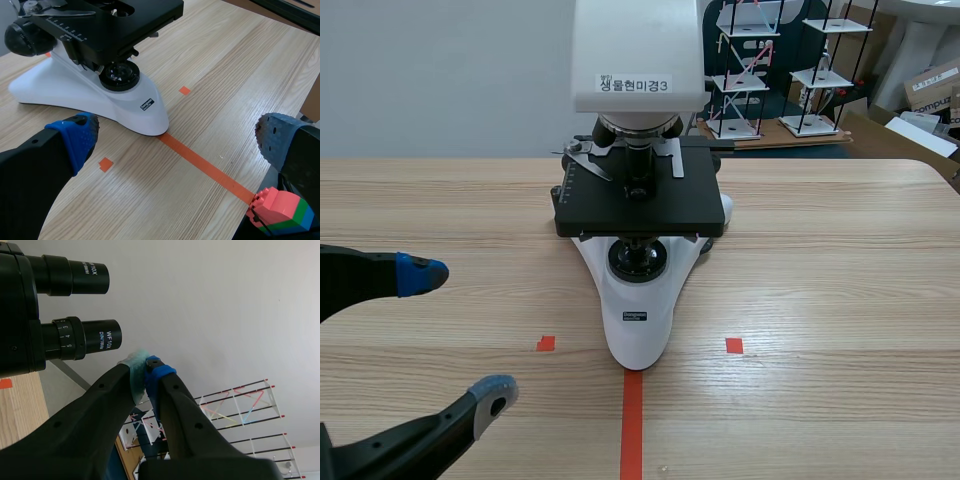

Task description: Return to the home posture

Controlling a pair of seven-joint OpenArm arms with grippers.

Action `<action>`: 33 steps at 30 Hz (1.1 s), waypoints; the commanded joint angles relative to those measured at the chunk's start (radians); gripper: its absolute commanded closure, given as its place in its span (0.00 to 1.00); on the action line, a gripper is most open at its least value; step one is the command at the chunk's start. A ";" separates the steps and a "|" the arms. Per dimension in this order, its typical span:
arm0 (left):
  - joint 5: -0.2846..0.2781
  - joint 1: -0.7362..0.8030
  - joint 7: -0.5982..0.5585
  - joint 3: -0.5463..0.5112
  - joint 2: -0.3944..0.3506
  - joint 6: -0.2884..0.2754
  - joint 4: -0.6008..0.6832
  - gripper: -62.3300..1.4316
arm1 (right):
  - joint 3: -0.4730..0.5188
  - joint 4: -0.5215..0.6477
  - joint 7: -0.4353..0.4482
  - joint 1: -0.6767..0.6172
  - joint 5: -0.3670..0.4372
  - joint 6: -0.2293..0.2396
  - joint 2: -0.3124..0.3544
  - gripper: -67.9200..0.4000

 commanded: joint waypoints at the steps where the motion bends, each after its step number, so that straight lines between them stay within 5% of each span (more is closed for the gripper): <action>1: -0.010 0.002 -0.014 -0.003 -0.003 -0.002 0.008 0.00 | 0.008 0.010 0.007 0.039 0.003 -0.014 0.003 0.98; 29: -0.010 0.002 -0.013 -0.003 -0.003 -0.002 0.008 0.00 | 0.008 0.021 0.062 0.031 0.004 -0.015 0.052 0.98; 33: -0.010 0.002 -0.013 -0.003 -0.003 -0.002 0.008 0.00 | 0.009 0.074 0.064 -0.001 0.011 -0.074 0.096 0.98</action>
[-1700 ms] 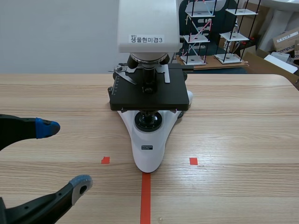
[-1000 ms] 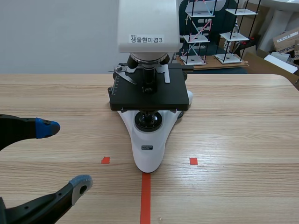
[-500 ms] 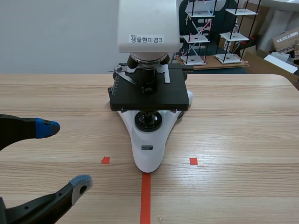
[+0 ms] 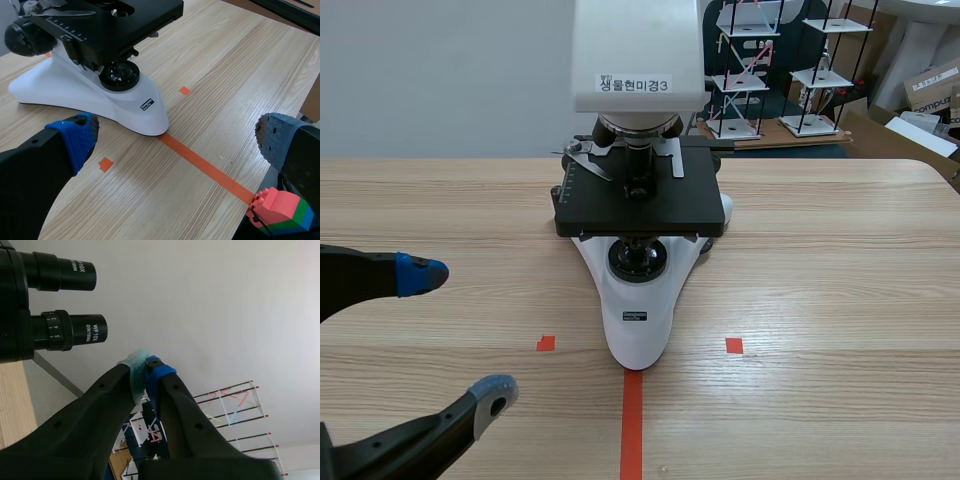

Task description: Return to the home posture

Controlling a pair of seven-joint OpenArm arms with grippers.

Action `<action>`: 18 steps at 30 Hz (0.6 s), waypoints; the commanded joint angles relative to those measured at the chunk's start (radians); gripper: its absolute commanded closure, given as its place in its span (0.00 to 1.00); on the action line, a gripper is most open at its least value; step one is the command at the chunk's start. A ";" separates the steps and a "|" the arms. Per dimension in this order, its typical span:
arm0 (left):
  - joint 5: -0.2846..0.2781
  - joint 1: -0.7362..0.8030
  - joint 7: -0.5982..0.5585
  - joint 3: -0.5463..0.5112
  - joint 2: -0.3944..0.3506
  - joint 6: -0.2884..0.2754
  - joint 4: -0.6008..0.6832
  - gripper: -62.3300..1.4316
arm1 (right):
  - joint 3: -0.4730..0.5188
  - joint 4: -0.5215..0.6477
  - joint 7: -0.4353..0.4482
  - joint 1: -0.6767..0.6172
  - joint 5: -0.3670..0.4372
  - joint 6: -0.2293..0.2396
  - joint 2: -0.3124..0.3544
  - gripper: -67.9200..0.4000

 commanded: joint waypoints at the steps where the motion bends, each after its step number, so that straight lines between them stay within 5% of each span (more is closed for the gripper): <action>1: -0.010 0.002 -0.013 -0.003 -0.003 -0.002 0.008 0.00 | 0.010 0.045 0.006 -0.006 0.006 -0.044 0.028 0.98; 9: -0.010 0.002 -0.013 -0.003 -0.003 -0.002 0.008 0.00 | 0.104 0.211 0.007 -0.199 0.007 -0.246 0.118 0.89; 12: -0.010 0.002 -0.013 -0.003 -0.003 -0.002 0.008 0.00 | 0.181 0.267 0.007 -0.300 0.007 -0.275 0.148 0.89; 18: -0.010 0.002 -0.013 -0.003 -0.003 -0.002 0.008 0.00 | 0.350 0.375 0.039 -0.546 0.010 -0.338 0.188 0.62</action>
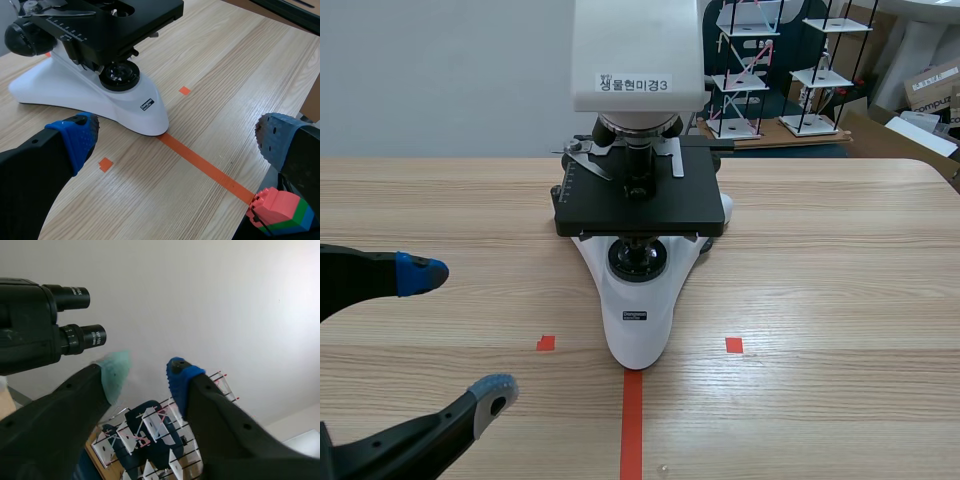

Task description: Return to the home posture

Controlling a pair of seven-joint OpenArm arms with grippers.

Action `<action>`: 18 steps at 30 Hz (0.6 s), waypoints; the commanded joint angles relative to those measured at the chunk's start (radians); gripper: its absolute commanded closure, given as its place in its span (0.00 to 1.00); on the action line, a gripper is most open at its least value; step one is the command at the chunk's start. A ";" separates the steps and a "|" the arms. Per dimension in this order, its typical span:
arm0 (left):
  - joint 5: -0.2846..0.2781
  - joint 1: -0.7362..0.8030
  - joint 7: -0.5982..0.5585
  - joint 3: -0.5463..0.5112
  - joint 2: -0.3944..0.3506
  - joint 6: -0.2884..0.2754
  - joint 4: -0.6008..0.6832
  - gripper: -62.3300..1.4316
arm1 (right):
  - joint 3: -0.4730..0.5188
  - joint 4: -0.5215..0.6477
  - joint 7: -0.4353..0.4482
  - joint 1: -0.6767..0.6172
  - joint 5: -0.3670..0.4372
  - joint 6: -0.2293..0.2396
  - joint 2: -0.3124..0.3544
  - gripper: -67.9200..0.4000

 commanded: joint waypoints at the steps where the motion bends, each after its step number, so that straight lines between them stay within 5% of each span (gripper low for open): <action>1: -0.010 0.002 -0.013 -0.003 -0.003 -0.002 0.008 0.00 | 0.042 0.019 0.016 -0.050 0.003 -0.039 0.008 0.56; 5: -0.010 0.002 -0.013 -0.003 -0.003 -0.002 0.008 0.00 | 0.157 0.080 0.057 -0.246 0.002 -0.089 0.008 0.41; 10: -0.010 0.002 -0.013 -0.003 -0.003 -0.002 0.008 0.00 | 0.279 0.151 0.105 -0.503 0.003 -0.091 0.004 0.29; 18: -0.010 0.002 -0.013 -0.003 -0.003 -0.002 0.008 0.00 | 0.408 0.235 0.150 -0.900 -0.003 -0.177 -0.085 0.01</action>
